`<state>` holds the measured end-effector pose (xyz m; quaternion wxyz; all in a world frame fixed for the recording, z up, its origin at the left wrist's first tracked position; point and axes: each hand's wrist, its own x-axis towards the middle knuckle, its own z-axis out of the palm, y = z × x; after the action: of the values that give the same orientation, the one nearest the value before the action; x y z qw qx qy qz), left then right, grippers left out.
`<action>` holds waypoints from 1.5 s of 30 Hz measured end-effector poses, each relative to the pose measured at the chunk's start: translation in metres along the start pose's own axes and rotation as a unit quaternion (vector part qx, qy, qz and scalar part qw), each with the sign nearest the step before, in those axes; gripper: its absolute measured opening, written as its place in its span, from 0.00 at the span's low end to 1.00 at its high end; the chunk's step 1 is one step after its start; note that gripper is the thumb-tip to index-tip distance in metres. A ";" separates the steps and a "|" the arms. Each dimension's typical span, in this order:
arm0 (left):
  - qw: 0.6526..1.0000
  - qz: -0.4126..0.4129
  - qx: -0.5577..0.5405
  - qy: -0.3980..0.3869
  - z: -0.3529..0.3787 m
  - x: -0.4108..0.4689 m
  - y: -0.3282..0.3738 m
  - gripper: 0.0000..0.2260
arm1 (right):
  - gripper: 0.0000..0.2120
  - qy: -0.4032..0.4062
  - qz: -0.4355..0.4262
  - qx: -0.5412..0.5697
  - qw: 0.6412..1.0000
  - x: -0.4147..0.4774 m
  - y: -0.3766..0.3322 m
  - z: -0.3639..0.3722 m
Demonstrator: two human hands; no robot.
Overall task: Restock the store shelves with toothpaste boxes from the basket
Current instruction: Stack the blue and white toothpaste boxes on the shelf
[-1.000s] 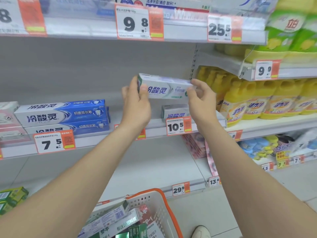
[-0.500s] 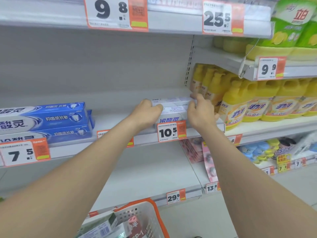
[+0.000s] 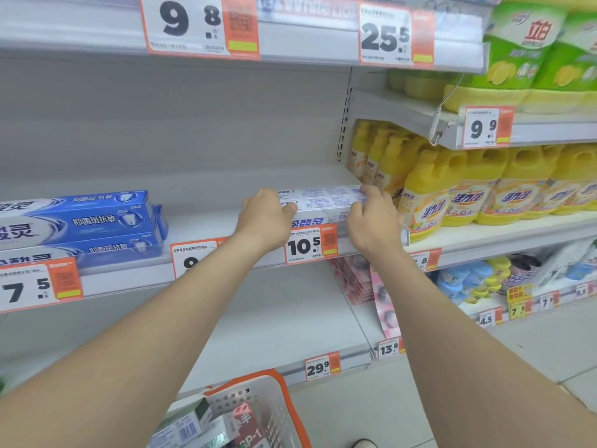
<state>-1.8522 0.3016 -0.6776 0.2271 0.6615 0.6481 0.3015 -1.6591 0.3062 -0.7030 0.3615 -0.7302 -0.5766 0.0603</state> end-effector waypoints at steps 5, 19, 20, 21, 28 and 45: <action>0.999 0.029 0.039 -0.008 -0.002 -0.004 -0.007 0.18 | 0.26 0.000 -0.033 -0.022 0.999 -0.004 0.005 -0.002; 0.973 0.169 0.147 -0.058 -0.046 -0.159 -0.114 0.04 | 0.15 -0.503 -0.241 -0.274 0.783 -0.168 -0.088 -0.002; 0.968 0.145 0.171 -0.110 -0.049 -0.172 -0.129 0.04 | 0.13 -0.540 -0.247 -0.299 0.747 -0.185 -0.095 0.002; 0.961 0.122 0.195 -0.155 -0.051 -0.184 -0.145 0.05 | 0.10 -0.561 -0.249 -0.317 0.723 -0.201 -0.101 0.006; 0.910 -0.004 0.310 -0.275 -0.045 -0.234 -0.243 0.13 | 0.08 -0.543 -0.278 -0.345 0.713 -0.268 -0.110 0.044; 0.915 -0.016 0.329 -0.233 0.002 -0.243 -0.324 0.22 | 0.35 -0.567 -0.167 -0.239 0.771 -0.271 -0.053 0.154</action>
<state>-2.0793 0.0787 -0.9281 0.1467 0.7397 0.6499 -0.0951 -1.8681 0.1410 -0.8726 -0.2124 -0.5190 -0.7853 0.2622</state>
